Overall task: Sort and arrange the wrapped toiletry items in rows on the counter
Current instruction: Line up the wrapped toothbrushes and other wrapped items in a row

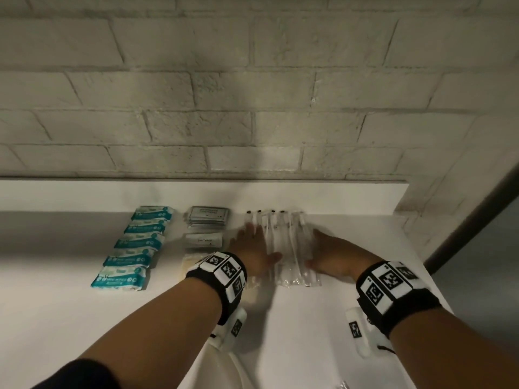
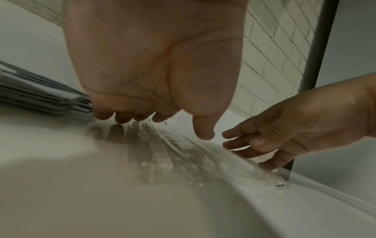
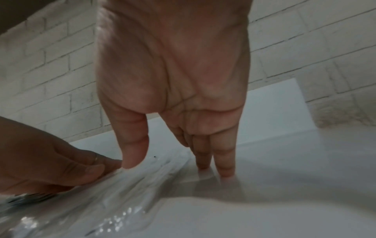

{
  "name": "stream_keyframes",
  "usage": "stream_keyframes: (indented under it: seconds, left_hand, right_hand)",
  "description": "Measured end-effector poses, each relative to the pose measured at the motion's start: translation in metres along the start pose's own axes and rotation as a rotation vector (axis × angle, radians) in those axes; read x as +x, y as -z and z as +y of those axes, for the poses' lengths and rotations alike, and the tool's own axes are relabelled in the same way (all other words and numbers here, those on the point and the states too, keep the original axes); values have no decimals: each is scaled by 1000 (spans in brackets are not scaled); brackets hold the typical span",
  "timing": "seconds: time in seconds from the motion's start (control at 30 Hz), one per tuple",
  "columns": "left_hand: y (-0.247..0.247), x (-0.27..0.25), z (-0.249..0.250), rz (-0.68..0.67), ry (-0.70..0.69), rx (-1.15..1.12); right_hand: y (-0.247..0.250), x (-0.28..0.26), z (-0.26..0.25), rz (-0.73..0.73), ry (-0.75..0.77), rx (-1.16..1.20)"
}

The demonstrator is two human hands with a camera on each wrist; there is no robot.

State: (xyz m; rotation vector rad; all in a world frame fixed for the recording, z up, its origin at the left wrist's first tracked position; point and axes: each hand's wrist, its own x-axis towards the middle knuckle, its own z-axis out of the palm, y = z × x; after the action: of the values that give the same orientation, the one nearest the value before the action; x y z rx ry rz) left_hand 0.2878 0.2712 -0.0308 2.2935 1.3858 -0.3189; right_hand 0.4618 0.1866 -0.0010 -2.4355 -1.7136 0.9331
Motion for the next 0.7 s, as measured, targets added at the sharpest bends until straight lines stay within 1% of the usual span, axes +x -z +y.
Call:
stream_keyframes:
  seconds: [0.07,0.13,0.2,0.27,0.3,0.33,0.4,0.47,0.5,0.57,0.63,0.7]
  left_hand:
    - [2,-13,3,25,-14,-20]
    - [4,-31,6,83,-55,-52]
    - [3,-56,9,153,-128,-92]
    - [-2,-88,10,198,-220,-100]
    - [-5,-105,8,193,-254,-59]
    - [-10,-124,4,146,-261,10]
    - [-18,-154,-7,28,-221,223]
    - [-28,-174,-19,-36,-173,410]
    - [-35,-184,-22,-47,-158,437]
    - [-47,-197,-26,-17,-158,425]
    - [-55,-203,-25,22,-171,411]
    - [-59,-207,-23,28,-174,410]
  right_hand:
    - [3,-10,3,7,-41,97]
    - [2,-22,6,18,-59,184]
    - [0,-39,6,14,-38,266]
    - [-2,-61,5,-16,-13,273]
    - [-3,-69,8,-29,14,275]
    - [-9,-79,15,-38,19,263]
    - [-21,-100,24,-65,-27,193]
    - [-35,-120,28,-114,-14,137]
    - [-44,-136,24,-130,26,112]
    - [-64,-164,11,-123,157,1]
    - [-83,-183,0,-84,261,-202]
    - [-100,-191,-3,-55,304,-367]
